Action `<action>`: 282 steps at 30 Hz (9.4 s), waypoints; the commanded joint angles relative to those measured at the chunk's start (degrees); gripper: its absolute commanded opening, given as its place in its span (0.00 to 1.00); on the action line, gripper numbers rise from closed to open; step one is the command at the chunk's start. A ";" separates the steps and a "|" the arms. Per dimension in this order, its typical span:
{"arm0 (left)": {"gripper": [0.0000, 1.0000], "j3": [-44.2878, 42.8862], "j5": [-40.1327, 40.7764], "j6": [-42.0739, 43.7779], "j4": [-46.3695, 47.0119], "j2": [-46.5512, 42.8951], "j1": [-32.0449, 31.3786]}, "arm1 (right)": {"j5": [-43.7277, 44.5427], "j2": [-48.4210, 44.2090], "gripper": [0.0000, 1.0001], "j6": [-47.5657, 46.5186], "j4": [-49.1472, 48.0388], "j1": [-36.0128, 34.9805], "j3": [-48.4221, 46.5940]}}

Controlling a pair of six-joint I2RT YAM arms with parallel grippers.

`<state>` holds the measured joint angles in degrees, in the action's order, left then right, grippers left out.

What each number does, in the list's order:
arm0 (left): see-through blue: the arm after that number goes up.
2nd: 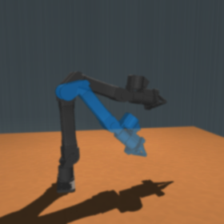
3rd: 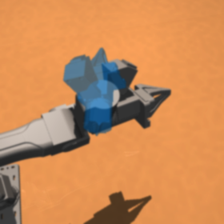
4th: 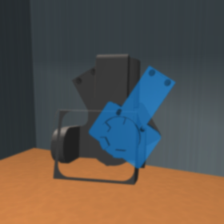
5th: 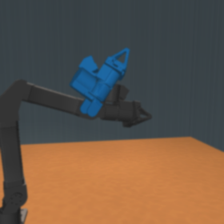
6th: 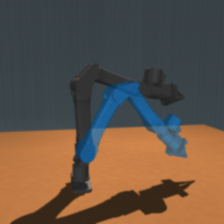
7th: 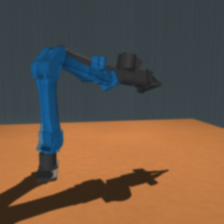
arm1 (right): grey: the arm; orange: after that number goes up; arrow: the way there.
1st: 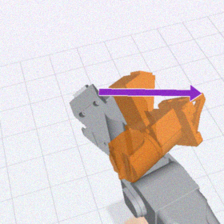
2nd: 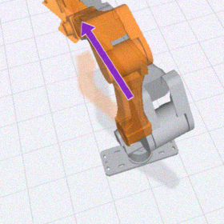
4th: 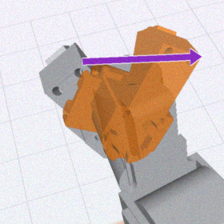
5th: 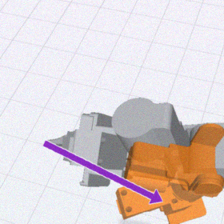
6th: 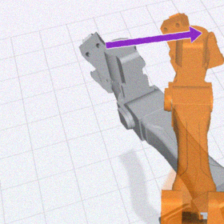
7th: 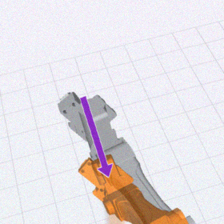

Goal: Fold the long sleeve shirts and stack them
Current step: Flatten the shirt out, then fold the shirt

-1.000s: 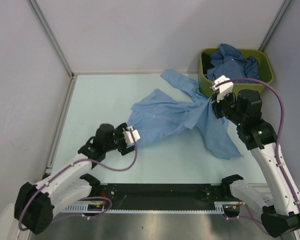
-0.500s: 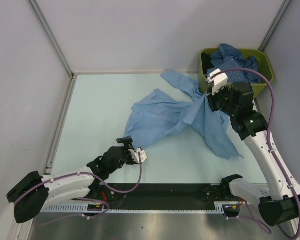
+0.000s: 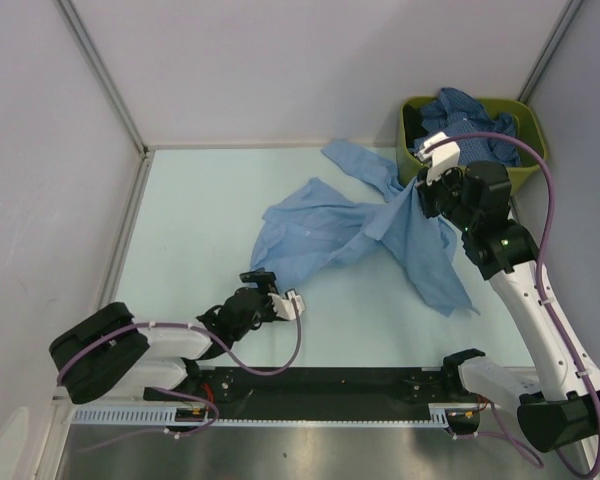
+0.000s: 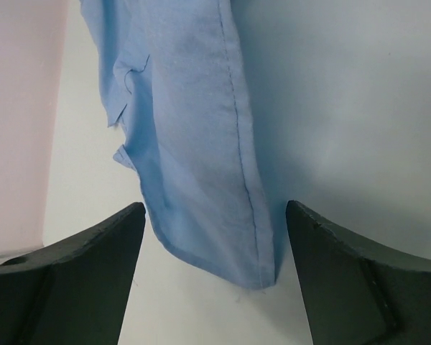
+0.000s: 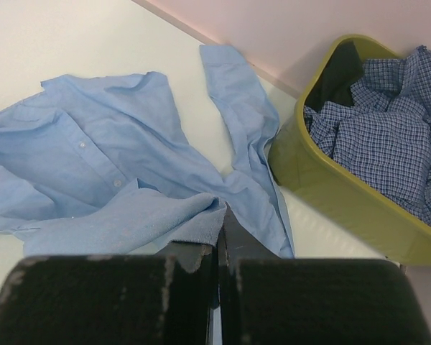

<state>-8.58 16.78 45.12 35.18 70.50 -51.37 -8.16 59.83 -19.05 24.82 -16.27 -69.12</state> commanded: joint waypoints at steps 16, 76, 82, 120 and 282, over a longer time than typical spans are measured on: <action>0.00 -15.05 -15.77 -7.58 -34.37 -25.15 16.37 | -0.18 -2.97 0.00 -0.37 -5.83 1.42 -1.89; 0.00 -86.51 -12.29 -12.34 -67.35 -25.05 37.14 | -4.82 0.99 0.00 4.63 -11.66 5.37 -47.75; 0.00 -92.11 -13.79 -15.24 -64.71 -30.60 37.14 | -9.41 1.07 0.00 9.99 -3.82 5.90 -63.48; 0.00 -57.99 -18.02 -7.07 -32.97 23.86 44.16 | -19.62 40.60 0.00 -3.71 -35.45 9.16 -9.96; 0.72 -93.56 -45.25 41.53 -84.92 45.09 49.44 | -34.20 -11.05 0.00 6.39 29.14 2.03 -16.75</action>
<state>-104.95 -28.08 82.24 -47.57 121.95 -1.65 -43.59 51.09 -11.75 51.27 -13.91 -84.42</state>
